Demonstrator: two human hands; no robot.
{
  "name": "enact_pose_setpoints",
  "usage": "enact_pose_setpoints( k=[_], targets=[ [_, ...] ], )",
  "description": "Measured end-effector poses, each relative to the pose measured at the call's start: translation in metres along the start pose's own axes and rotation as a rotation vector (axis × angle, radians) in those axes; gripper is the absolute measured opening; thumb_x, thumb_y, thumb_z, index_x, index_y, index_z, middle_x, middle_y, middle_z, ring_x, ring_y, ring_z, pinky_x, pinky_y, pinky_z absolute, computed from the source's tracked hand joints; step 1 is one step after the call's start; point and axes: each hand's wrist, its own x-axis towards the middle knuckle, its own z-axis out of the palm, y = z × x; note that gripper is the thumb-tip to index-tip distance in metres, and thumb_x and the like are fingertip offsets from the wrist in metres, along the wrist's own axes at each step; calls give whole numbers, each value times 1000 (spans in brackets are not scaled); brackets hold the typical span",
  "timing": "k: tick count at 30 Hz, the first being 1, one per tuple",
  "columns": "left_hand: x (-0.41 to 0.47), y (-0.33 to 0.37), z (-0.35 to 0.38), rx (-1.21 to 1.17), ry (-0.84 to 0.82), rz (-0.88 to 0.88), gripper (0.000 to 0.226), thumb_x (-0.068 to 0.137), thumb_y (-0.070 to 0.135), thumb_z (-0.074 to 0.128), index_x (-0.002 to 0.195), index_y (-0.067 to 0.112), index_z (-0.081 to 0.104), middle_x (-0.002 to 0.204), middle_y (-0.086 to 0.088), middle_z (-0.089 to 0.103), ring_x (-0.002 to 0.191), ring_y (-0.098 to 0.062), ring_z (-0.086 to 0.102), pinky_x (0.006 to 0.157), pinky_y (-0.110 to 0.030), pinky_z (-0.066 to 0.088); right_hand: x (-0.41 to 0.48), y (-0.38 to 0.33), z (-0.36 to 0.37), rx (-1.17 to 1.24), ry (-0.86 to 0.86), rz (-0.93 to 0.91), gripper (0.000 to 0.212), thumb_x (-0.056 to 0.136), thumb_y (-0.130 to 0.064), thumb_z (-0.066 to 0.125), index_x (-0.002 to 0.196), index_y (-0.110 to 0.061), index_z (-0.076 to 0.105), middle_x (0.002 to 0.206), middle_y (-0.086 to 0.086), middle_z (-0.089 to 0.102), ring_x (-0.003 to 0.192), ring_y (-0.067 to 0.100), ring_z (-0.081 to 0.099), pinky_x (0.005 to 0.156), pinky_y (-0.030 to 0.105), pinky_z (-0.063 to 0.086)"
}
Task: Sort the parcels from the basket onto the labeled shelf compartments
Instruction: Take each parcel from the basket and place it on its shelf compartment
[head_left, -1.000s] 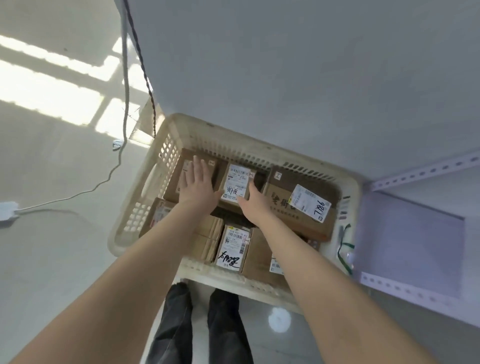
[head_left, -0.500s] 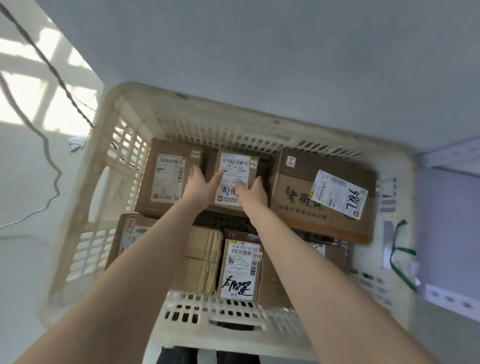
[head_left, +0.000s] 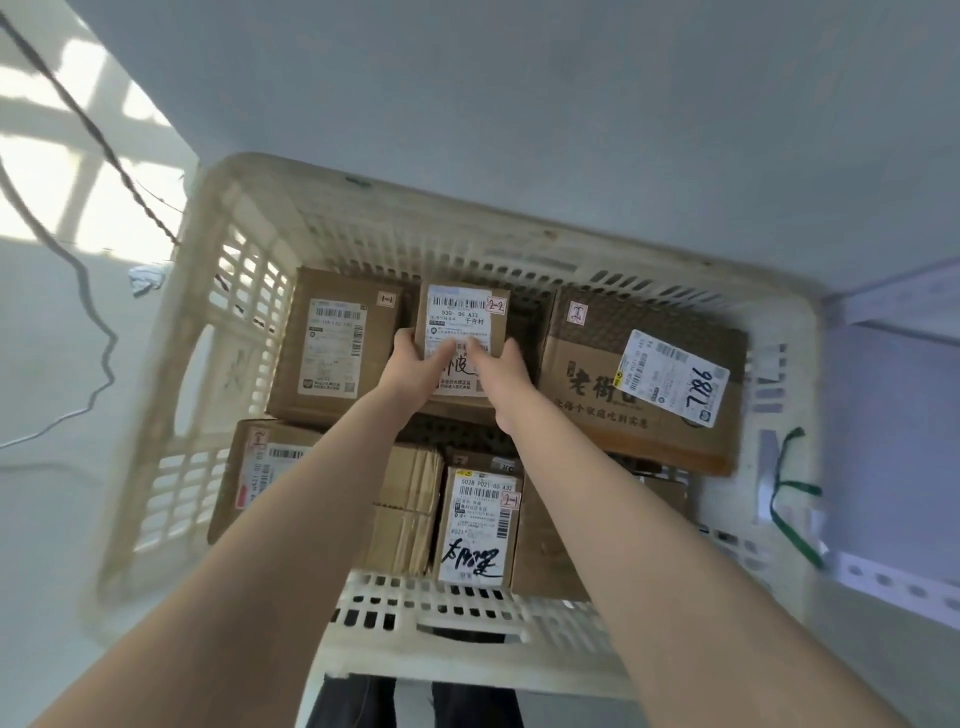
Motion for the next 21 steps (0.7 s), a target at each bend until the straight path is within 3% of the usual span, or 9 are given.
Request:
enact_pose_setpoints(
  k=[3,6,9,12,17,21],
  targets=[
    [-25,15,-10,-72,12,2,64,93,35,60,140,7,26,123,-6,58,89,-9,58,65,-17,44,-25,-21,-2,-21,-30,-21,70,95,-44,56,152,-20,21,151,4,41,135,29,43,110,49,36],
    [-58,36,-25,-125,15,20,77,89,40,65,145,7,23,127,-5,59,105,-16,61,85,-29,50,-66,-44,-11,-27,-51,-39,70,96,-44,55,152,-19,20,152,4,40,137,29,42,111,48,34],
    [-95,61,-41,-138,-23,49,80,83,48,68,144,12,32,127,-2,62,114,-20,60,103,-44,46,-105,-59,-24,-20,-51,-71,65,97,-44,53,149,-16,26,151,2,40,136,26,41,107,44,34],
    [-136,84,-50,-97,-46,91,59,86,44,66,134,17,45,121,0,64,111,-21,61,102,-47,46,-148,-68,-33,19,-26,-115,67,94,-48,56,149,-19,31,150,2,43,136,26,42,111,47,35],
    [-209,108,-61,-4,-84,207,53,90,40,62,135,17,47,123,2,64,109,-16,61,100,-38,47,-230,-69,-43,63,46,-173,64,94,-49,56,147,-21,35,147,3,47,134,28,44,110,50,35],
    [-275,127,-73,8,-126,276,46,91,39,62,129,16,50,117,2,65,103,-15,62,94,-34,48,-305,-75,-56,130,103,-273,48,97,-37,56,138,-17,44,137,1,54,123,19,51,102,41,39]
  ],
)
